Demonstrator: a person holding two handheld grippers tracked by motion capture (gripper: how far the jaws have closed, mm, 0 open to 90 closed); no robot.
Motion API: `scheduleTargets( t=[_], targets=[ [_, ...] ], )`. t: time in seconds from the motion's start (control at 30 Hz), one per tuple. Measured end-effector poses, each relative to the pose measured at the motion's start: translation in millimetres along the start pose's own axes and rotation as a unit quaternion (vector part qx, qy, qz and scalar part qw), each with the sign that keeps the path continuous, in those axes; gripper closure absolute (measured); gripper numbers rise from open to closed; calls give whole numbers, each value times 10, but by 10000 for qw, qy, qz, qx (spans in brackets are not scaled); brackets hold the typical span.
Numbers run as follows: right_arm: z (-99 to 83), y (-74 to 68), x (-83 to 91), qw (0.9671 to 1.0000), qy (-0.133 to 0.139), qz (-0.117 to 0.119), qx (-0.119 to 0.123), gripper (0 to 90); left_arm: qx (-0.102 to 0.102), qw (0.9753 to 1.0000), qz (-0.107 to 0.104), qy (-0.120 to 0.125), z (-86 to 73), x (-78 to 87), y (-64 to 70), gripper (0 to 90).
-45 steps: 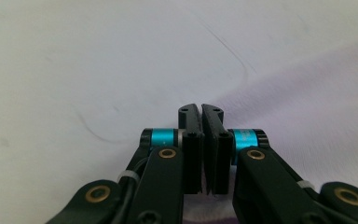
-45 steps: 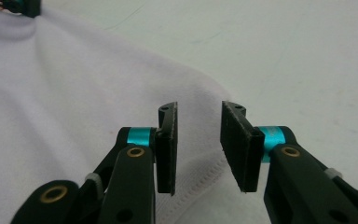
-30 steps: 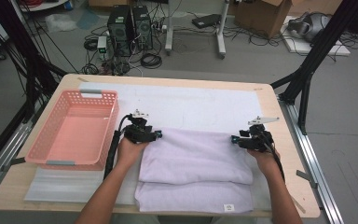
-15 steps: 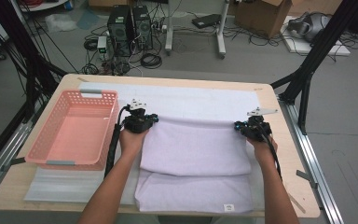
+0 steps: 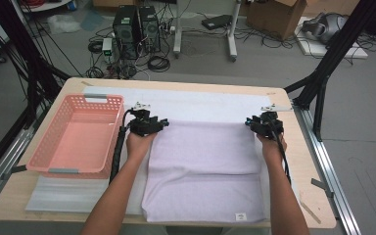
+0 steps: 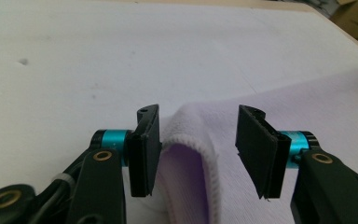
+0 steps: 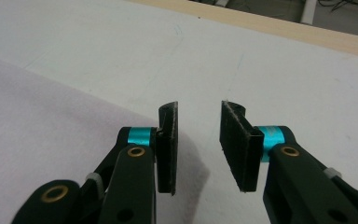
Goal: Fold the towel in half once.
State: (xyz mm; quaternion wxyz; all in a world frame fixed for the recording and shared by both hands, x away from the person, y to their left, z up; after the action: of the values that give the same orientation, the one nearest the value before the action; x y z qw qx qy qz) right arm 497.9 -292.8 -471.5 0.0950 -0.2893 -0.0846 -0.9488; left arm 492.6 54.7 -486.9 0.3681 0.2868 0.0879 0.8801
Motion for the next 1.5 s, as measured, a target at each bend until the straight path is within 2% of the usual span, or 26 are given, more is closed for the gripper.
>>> scheduleTargets(
  t=[0.1,0.17,0.2,0.27,0.3,0.33,0.37,0.47,0.53,0.6,0.63,0.7,0.73,0.8,0.9,1.0,1.07,1.1,1.17,1.2,1.23,1.3,1.33,1.37,1.43,1.5],
  targets=[
    [-59,2,67,9996,-181,206,-53,651,122,9998,4,-182,-110,-10,1,540],
    [-135,-17,85,9991,-295,314,-32,636,206,9989,-42,-415,-202,-32,-11,565],
    [-185,-33,78,9985,-399,375,-58,616,181,9988,-54,-450,-227,-41,-9,592],
    [-313,-75,36,9958,-734,541,-70,629,60,9987,-12,-513,-256,-52,-4,744],
    [-382,-96,3,9937,-944,595,-81,681,45,9986,4,-522,-255,-58,-1,832],
    [-427,-117,-24,9923,-1043,666,-27,814,25,9988,35,-490,-240,-59,-8,852],
    [-421,-135,-40,9926,-978,714,-7,855,39,9992,105,-377,-214,-62,-21,859],
    [-308,-86,-104,9978,-607,278,25,875,174,9994,295,-68,-148,-77,-89,861],
    [-243,-55,-146,9993,-349,64,-141,875,187,9986,492,48,-114,-91,-130,860],
    [-213,-16,-185,9996,-156,-176,-185,871,175,9976,627,228,-66,-83,-161,827],
    [-210,5,-199,9993,-113,-291,-202,849,178,9968,705,327,-39,-57,-182,755],
    [-202,37,-204,9985,-69,-324,-441,686,427,9969,570,338,-34,-6,-187,528],
    [-196,58,-189,9979,-75,-313,-569,646,422,9977,451,286,-41,8,-165,495],
    [-181,98,-129,9977,-94,-262,-625,597,215,9986,468,103,-68,40,-135,481],
    [-149,123,-12,9968,-120,-74,-788,556,208,9993,248,-182,-145,44,-57,449],
    [-187,46,108,9977,-380,225,-520,548,266,9988,73,-413,-253,42,-9,445],
    [-273,-41,174,9960,-708,449,-314,531,248,9990,-8,-375,-297,53,13,440],
    [-317,-78,202,9949,-826,517,-245,529,265,9989,-89,-374,-311,61,29,458],
    [-385,-122,256,9952,-804,547,-141,528,210,9978,-287,-563,-341,74,87,500],
    [-428,-139,269,9947,-835,579,-163,524,140,9967,-414,-677,-374,67,123,622],
    [-488,-152,269,9939,-920,582,-159,528,-12,9970,-336,-695,-379,66,127,667],
    [-622,-184,251,9918,-1116,617,-82,627,123,9966,-293,-758,-384,62,127,826],
    [-646,-191,249,9931,-1033,561,6,729,113,9970,-223,-727,-371,56,116,839],
    [-644,-212,259,9930,-960,685,45,835,84,9976,-154,-677,-356,42,103,845],
    [-626,-211,235,9938,-887,666,65,849,129,9987,-13,-493,-312,24,62,850],
    [-583,-145,170,9962,-726,479,29,854,301,9991,99,-284,-270,12,16,851]
  ],
)
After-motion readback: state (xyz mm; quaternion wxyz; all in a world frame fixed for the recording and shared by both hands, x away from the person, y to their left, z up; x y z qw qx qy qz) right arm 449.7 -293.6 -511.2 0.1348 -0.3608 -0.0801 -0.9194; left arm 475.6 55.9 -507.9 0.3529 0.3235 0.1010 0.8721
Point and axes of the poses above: each handheld gripper's, and its own axes: x roughly backward along the jaws, z roughly out of its top, y roughly to its right, the point moved 10 cm from there along -x, roughly forward along the jaws, and after that the axes turned 12 degrees about -z, right-handed, at the moved point
